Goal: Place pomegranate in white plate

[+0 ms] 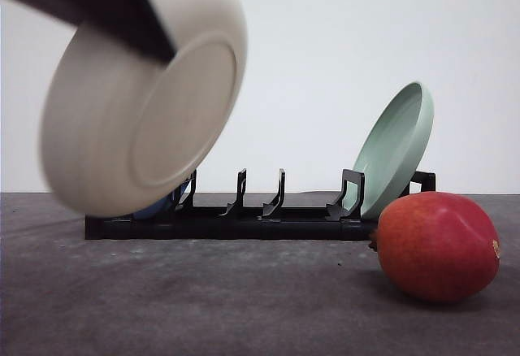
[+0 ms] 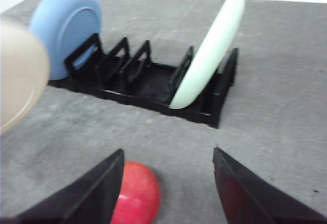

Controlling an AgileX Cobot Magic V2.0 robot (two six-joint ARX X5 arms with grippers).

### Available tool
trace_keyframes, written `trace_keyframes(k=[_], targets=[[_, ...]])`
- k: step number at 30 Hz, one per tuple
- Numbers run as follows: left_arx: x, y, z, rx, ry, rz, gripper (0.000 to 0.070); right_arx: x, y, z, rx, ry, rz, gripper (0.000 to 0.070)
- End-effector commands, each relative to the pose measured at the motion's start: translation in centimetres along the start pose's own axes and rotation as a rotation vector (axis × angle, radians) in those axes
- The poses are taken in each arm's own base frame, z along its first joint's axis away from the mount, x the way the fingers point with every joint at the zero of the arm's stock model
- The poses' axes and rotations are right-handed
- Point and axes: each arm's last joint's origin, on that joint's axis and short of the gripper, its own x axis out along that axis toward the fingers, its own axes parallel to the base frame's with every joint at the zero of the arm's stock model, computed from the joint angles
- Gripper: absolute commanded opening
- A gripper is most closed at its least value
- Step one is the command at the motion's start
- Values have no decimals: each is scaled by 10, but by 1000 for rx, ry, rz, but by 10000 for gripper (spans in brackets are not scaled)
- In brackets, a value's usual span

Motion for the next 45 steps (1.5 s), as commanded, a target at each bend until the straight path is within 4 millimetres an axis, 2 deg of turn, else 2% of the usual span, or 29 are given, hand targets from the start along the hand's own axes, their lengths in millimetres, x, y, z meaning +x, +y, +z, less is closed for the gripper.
trace_keyframes(k=[1,5,11,16,20,35,37,40,45], targets=[[5,-7,0,196,30,-4,11,-3,1,5,5,-20,-1,348],[24,-22,-7,388,151,-34,11,-3,1,5,6,-20,-1,348],[55,-43,-11,586,283,-59,11,-3,1,5,6,-21,-1,348],[78,-54,-13,717,377,-13,11,-3,1,5,5,-21,-1,348],[91,-60,-13,750,419,-8,11,-3,1,5,5,-21,-1,348],[95,-66,-8,778,394,-17,34,-3,1,5,5,-21,-1,348],[95,-66,-8,777,393,-17,66,-3,1,5,5,-21,-1,348],[95,-66,-7,774,390,-18,164,-3,1,5,5,-21,-1,348],[93,-69,-4,776,379,-39,256,-3,1,5,5,-21,-1,348]])
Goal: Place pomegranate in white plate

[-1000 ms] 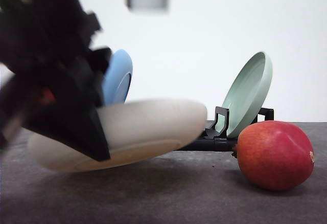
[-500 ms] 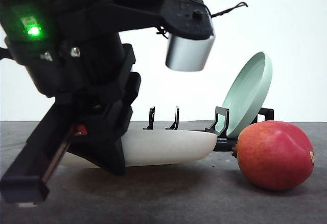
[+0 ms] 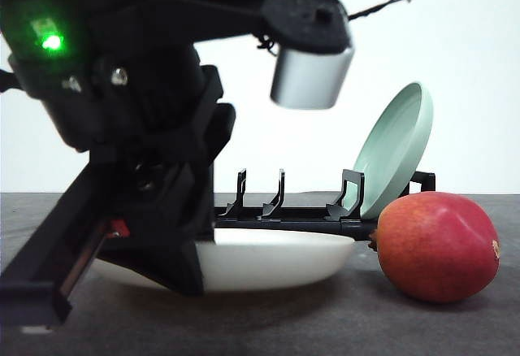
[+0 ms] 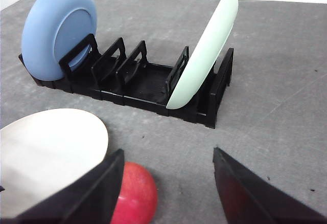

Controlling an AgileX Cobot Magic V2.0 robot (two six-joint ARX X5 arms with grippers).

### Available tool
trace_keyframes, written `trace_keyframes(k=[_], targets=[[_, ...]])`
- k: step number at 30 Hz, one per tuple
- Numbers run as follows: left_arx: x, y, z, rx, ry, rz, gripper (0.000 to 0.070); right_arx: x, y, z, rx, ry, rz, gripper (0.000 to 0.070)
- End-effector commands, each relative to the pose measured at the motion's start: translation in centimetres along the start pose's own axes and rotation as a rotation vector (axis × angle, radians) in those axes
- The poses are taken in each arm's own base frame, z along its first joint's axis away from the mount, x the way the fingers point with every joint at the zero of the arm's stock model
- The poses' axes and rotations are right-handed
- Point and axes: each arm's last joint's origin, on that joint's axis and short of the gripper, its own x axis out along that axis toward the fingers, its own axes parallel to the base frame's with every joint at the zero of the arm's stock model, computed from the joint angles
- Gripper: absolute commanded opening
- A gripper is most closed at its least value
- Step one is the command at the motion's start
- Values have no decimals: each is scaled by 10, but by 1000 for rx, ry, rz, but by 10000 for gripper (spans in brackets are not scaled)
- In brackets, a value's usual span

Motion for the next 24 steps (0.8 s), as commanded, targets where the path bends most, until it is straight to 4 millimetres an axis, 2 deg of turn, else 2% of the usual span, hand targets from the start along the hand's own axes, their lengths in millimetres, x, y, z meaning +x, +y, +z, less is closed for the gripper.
trace_keyframes(k=[1,6,9,10,14,17,21,24], targets=[[-3,1,10,6,-28,-10,276,-3,1,5,5,-21,2,348],[-11,8,16,-47,-48,-77,298,-3,1,5,6,-21,1,348],[-17,14,17,-75,-24,-118,430,-3,1,5,5,-21,1,348],[-19,16,17,-89,-17,-134,453,-3,1,5,5,-21,1,348],[-27,27,12,-187,8,-207,453,-3,1,5,5,-21,1,348],[-32,40,3,-347,-29,-307,440,-3,1,5,5,-21,2,348],[-37,69,-18,-652,-130,-453,434,-3,1,5,6,-20,2,348],[-41,93,-37,-822,-182,-418,434,-3,1,5,6,-20,2,348]])
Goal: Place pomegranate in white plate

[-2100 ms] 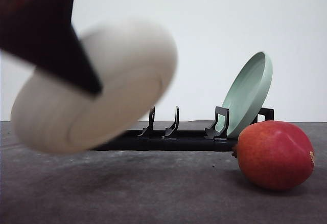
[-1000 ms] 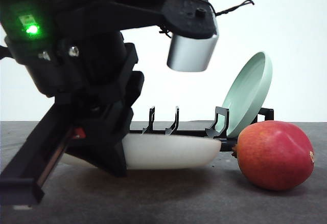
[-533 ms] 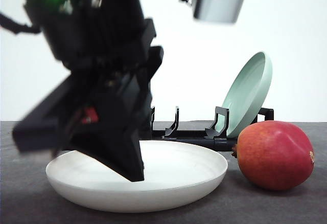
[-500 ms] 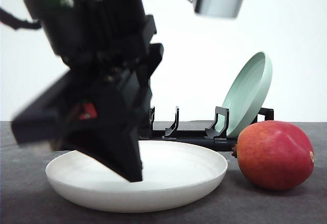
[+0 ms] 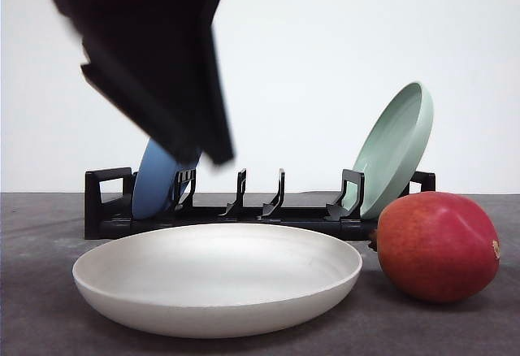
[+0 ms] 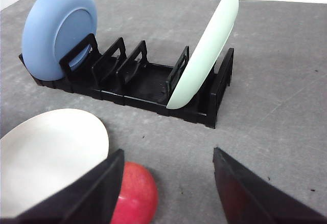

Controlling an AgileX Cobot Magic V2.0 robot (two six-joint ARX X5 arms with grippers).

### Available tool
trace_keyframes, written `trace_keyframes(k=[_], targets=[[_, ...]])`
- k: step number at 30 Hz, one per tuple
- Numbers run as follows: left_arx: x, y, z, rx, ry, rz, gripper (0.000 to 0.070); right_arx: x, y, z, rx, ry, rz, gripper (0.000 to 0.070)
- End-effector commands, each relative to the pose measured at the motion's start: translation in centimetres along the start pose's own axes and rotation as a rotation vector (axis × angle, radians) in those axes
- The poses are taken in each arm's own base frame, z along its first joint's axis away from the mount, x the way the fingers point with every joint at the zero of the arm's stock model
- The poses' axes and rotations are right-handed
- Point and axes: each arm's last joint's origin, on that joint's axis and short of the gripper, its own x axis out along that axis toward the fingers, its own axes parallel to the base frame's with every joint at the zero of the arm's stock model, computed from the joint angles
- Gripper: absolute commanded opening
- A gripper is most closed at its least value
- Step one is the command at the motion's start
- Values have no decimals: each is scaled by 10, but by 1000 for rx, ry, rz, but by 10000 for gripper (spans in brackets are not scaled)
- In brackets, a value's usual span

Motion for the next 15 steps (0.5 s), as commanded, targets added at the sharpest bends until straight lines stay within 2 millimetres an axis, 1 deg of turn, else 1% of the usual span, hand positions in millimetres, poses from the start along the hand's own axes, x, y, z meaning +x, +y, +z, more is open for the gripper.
trace_keyframes(k=[1,5,8,12,15], targets=[[-10,12,6,-128,-63,18,434,-3,1,5,6,-19,2,348],[-34,43,2,-285,-182,102,434,-3,1,4,7,-13,1,348],[-50,63,-5,-378,-267,167,434,-3,1,4,7,-13,0,348],[-64,82,-23,-464,-376,254,434,-3,1,4,7,-13,0,348],[-73,91,-40,-511,-431,317,434,-3,1,4,7,-13,1,348]])
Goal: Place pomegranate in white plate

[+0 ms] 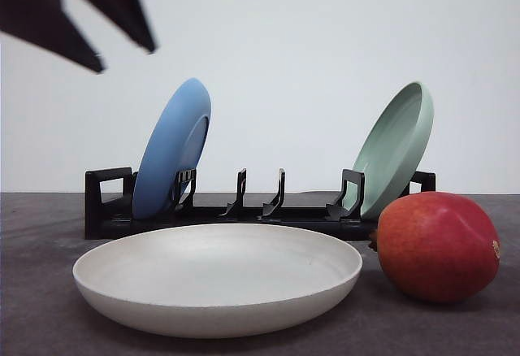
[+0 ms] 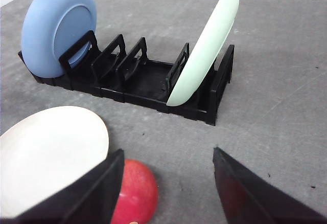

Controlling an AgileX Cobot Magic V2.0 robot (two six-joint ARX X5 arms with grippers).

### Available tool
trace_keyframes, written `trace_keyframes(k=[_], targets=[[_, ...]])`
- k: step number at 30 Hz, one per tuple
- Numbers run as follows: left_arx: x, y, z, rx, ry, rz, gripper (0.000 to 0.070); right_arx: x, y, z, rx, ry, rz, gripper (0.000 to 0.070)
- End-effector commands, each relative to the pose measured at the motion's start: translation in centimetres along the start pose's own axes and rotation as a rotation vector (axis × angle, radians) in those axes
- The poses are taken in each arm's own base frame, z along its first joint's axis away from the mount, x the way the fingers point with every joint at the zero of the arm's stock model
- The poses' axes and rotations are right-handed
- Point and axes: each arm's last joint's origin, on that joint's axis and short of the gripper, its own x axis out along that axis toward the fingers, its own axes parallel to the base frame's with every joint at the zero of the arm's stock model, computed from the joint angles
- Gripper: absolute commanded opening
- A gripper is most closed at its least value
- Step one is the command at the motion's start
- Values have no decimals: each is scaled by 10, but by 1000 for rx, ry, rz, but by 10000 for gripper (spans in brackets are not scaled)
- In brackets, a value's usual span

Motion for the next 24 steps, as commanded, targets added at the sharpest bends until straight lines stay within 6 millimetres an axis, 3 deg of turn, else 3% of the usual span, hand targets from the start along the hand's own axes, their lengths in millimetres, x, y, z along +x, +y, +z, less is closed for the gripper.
trace_keyframes(k=[1,12,17,24], targets=[[-3,7,-2,-28,-36,21,434,-3,1,5,5,-22,2,348],[-28,46,-49,-221,-157,134,434,-3,4,4,63,-5,83,350],[-37,47,-53,-234,-164,154,434,7,4,2,176,100,138,350],[-38,47,-55,-236,-158,154,434,37,6,3,213,377,81,353]])
